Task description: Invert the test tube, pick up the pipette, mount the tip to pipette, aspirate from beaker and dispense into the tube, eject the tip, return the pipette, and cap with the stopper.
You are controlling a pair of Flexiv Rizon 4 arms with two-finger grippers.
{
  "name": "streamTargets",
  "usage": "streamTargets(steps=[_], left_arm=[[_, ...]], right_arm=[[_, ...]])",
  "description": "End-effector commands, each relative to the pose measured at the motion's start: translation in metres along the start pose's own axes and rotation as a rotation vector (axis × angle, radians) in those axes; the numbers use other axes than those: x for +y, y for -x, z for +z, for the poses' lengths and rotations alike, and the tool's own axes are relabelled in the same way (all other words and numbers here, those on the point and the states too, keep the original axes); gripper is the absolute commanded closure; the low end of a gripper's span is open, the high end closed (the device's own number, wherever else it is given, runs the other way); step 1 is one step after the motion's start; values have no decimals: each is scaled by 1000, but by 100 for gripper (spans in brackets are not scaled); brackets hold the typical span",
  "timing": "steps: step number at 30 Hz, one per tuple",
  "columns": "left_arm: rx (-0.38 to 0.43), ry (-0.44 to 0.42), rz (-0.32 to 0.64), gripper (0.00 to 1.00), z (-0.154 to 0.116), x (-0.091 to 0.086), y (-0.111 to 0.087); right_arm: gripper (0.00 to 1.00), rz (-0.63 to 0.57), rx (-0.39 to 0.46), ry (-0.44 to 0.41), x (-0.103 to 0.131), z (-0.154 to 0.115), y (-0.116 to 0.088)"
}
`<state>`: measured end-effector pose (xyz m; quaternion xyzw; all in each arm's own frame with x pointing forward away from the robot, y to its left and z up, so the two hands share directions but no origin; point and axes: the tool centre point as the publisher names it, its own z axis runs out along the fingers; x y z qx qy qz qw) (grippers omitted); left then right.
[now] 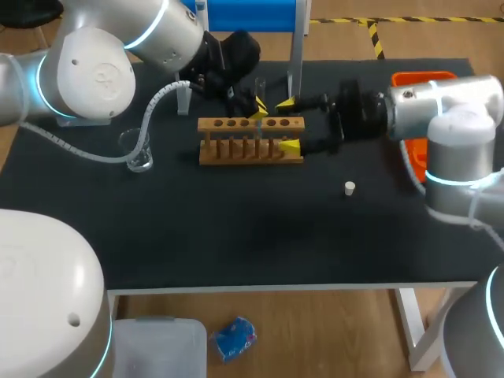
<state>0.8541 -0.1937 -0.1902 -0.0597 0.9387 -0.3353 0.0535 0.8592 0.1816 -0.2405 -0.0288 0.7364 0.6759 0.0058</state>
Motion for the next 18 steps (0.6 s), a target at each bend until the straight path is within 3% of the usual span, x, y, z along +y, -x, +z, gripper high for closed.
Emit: streamTargets(steps=[1,6,18], left_arm=[[2,6,-1,100,-1,-1,1],[2,6,-1,100,-1,-1,1],[2,6,-1,100,-1,-1,1]], right_arm=[[0,57,51,66,-3,16,1],[0,108,83,99,5,26,-3],[0,90,92,103,13,44,-1]])
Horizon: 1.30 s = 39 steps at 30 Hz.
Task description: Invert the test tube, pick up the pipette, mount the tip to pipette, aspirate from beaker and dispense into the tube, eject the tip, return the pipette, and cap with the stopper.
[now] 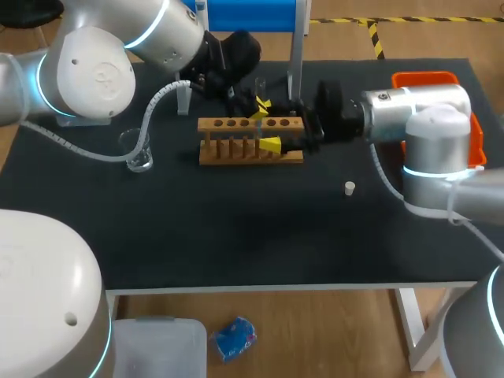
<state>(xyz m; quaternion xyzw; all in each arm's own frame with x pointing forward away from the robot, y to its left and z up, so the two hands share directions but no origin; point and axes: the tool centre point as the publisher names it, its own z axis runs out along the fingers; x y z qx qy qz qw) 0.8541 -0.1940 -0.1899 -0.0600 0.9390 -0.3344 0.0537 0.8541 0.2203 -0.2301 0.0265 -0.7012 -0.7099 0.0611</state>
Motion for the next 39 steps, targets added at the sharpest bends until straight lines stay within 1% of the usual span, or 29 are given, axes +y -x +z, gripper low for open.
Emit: streamTargets(steps=[1,2,4,5,6,7,9,10,11,12,13,14,19,22,23,26,28,30,31,32,33,34,39], left_arm=[[3,4,0,100,-1,0,1],[3,4,0,100,-1,0,1],[3,4,0,100,-1,0,1],[3,4,0,100,-1,0,1],[3,4,0,100,-1,0,1],[3,4,0,100,-1,0,1],[3,4,0,100,-1,0,1],[3,4,0,100,-1,0,1],[3,4,0,100,-1,0,1],[3,4,0,100,-1,0,1],[3,4,0,100,-1,0,1],[3,4,0,100,-1,0,1],[3,4,0,100,-1,0,1],[3,4,0,100,-1,0,1],[3,4,0,100,-1,0,1],[3,4,0,100,-1,0,1],[3,4,0,100,-1,0,1],[3,4,0,100,-1,0,1],[3,4,0,100,-1,0,1],[3,4,0,100,-1,0,1],[3,4,0,100,-1,0,1],[3,4,0,100,-1,0,1],[3,4,0,100,-1,0,1]], right_arm=[[9,-2,0,2,-1,8,3],[15,-1,1,3,-1,9,3],[18,1,4,6,-1,11,4],[22,1,4,7,-1,12,4],[28,1,5,8,-1,12,5],[31,1,5,9,-1,13,5],[27,-2,6,8,-1,14,5],[31,-2,7,8,0,15,5],[44,-2,9,9,0,15,5],[53,-3,10,9,0,16,5],[57,-4,10,9,0,16,5],[59,-5,10,9,1,16,5],[60,-10,4,9,3,14,6],[63,-11,-1,10,4,13,6],[69,-10,-1,12,4,12,6],[71,-9,-1,16,4,12,5],[76,-8,-1,18,4,12,5],[78,-7,1,20,4,12,5],[81,-6,2,21,4,12,4],[87,-5,2,21,4,12,4],[96,-4,2,22,4,11,4],[100,-4,2,23,4,11,4],[100,-3,1,27,4,11,4]])
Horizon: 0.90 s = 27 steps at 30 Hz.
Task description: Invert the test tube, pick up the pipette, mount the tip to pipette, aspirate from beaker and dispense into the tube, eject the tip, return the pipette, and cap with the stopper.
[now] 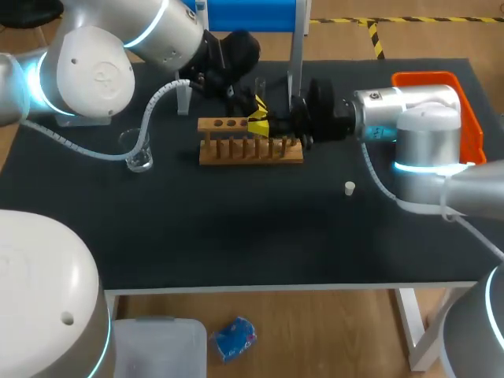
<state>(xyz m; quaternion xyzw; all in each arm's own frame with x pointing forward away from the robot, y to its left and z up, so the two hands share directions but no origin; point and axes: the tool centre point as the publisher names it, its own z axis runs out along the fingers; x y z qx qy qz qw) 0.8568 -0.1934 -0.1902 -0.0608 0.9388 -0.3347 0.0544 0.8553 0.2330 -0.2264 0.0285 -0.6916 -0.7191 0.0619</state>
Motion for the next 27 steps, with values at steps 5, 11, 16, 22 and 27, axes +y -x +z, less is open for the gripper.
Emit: streamTargets(steps=[5,11,16,22,27], left_arm=[[5,5,1,0,-1,-1,-2],[5,5,1,0,-1,-1,-2],[5,5,1,0,-1,-1,-2],[5,5,1,0,-1,-1,-2],[5,5,1,0,-1,-1,-2]], right_arm=[[100,2,0,1,0,-2,2],[100,8,1,1,-2,-2,4],[100,9,-2,1,-2,-10,3],[100,-4,-14,-2,-4,-34,0],[100,-19,-22,-11,-9,-58,-2]])
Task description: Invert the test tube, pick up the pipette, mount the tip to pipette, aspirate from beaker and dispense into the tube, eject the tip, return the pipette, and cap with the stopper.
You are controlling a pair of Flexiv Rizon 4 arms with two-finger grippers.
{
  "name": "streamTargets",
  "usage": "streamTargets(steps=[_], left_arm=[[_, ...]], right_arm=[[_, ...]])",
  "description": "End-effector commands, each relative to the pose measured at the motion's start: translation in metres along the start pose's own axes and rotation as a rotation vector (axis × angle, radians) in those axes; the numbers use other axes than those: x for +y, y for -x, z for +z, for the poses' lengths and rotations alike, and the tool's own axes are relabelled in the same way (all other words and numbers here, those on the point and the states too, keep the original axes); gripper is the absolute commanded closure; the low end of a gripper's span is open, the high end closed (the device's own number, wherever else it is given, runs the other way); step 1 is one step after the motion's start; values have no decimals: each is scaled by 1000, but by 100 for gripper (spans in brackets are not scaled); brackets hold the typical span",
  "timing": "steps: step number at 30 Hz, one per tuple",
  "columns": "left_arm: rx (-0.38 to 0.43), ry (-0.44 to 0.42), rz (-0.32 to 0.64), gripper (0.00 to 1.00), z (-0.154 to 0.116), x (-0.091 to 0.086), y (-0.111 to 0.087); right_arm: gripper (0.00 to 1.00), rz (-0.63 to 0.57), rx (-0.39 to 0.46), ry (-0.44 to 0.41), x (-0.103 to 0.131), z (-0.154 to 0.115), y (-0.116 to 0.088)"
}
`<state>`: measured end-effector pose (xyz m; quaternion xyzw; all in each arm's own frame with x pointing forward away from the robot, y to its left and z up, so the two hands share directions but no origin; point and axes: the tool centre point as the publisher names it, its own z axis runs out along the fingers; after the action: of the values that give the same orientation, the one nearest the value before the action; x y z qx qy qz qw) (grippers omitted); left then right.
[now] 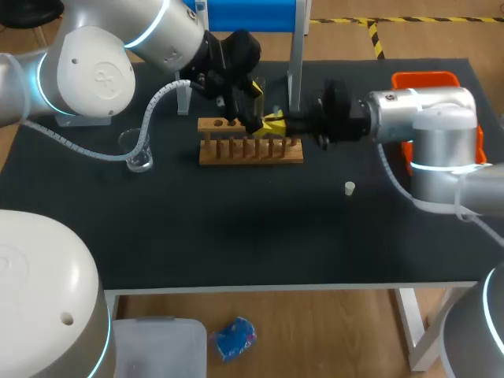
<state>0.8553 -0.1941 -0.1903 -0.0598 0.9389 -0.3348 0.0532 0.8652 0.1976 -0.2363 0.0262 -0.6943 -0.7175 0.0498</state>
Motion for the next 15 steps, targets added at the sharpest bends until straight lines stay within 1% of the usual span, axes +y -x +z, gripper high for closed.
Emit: streamTargets(steps=[1,8,13,15], left_arm=[[2,5,0,0,-1,-1,0],[2,5,0,0,-1,-1,0],[2,5,0,0,-1,-1,0],[2,5,0,0,-1,-1,0]], right_arm=[[100,-6,-3,-6,-2,-27,-7],[100,-20,-29,-17,-14,-59,-7],[100,-14,-68,-20,-21,-77,-5],[100,-10,-75,-19,-22,-81,-5]])
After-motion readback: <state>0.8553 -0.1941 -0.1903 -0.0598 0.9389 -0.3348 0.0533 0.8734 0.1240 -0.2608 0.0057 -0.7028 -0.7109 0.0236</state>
